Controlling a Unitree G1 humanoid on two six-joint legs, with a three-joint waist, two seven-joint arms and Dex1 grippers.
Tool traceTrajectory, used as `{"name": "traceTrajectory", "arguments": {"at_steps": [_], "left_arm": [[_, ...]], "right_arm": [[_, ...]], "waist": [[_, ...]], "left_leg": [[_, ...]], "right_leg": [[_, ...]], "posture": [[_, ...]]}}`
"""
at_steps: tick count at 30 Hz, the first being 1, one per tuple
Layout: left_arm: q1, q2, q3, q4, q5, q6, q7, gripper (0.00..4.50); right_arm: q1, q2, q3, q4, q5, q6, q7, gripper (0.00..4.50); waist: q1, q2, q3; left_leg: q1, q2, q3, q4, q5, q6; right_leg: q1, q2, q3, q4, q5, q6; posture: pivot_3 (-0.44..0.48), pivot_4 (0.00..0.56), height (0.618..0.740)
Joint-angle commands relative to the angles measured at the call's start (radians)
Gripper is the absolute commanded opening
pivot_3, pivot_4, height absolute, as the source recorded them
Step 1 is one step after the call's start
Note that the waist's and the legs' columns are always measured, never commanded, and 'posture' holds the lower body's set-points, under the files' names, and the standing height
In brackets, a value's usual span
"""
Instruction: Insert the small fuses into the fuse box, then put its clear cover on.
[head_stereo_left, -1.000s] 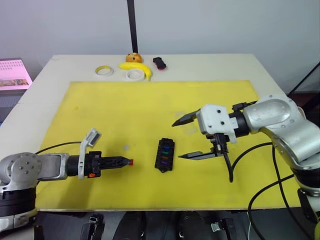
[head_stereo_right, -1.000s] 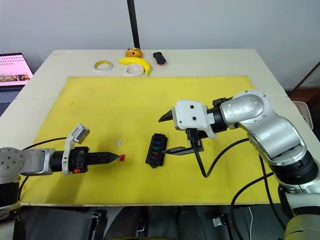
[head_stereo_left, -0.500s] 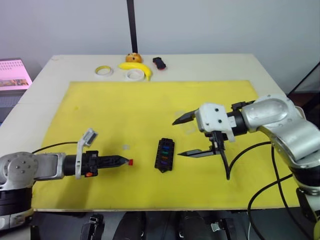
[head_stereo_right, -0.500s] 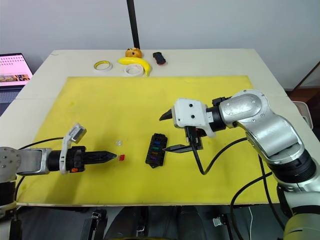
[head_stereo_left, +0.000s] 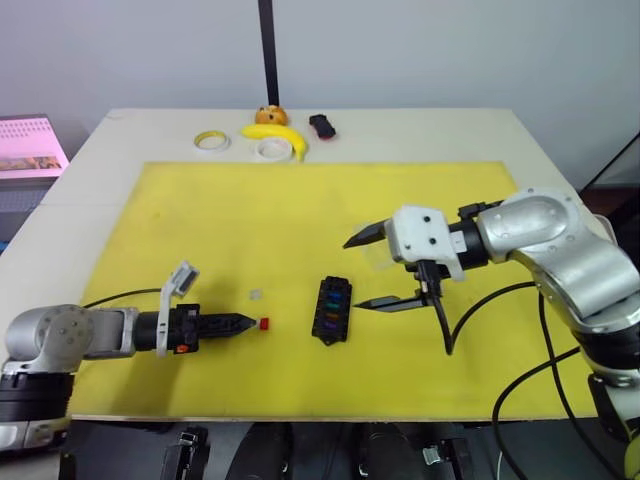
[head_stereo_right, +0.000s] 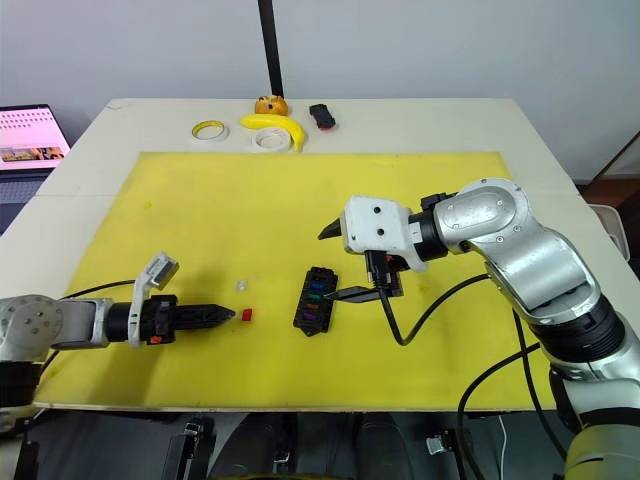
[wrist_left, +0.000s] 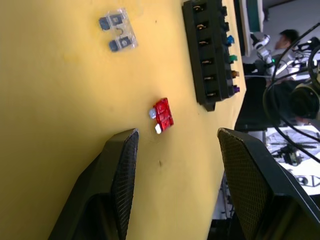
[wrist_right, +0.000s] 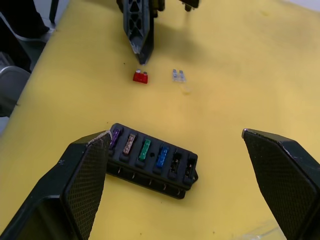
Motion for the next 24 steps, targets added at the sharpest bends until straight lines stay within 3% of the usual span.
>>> {"name": "traceTrajectory", "arguments": {"at_steps": [1,24], "left_arm": [[-0.033,-0.012,-0.052,0.011,0.031,-0.031,-0.039,2.67],[-0.054,-0.013,-0.177,0.097,0.202,-0.165,-0.162,2.67]], "right_arm": [[-0.02,0.0,-0.014,-0.017,-0.007,-0.012,-0.003,4.5],[-0.018,0.006,-0.008,-0.037,-0.015,-0.005,-0.021,4.5]], "waist": [[0.001,0.0,0.0],[0.002,0.0,0.0]], "left_leg": [[0.0,0.0,0.0,0.0,0.0,0.0],[0.0,0.0,0.0,0.0,0.0,0.0]], "right_leg": [[0.0,0.0,0.0,0.0,0.0,0.0],[0.001,0.001,-0.001,0.0,0.0,0.0]], "posture": [[0.0,0.15,0.74],[0.0,0.15,0.74]]}}
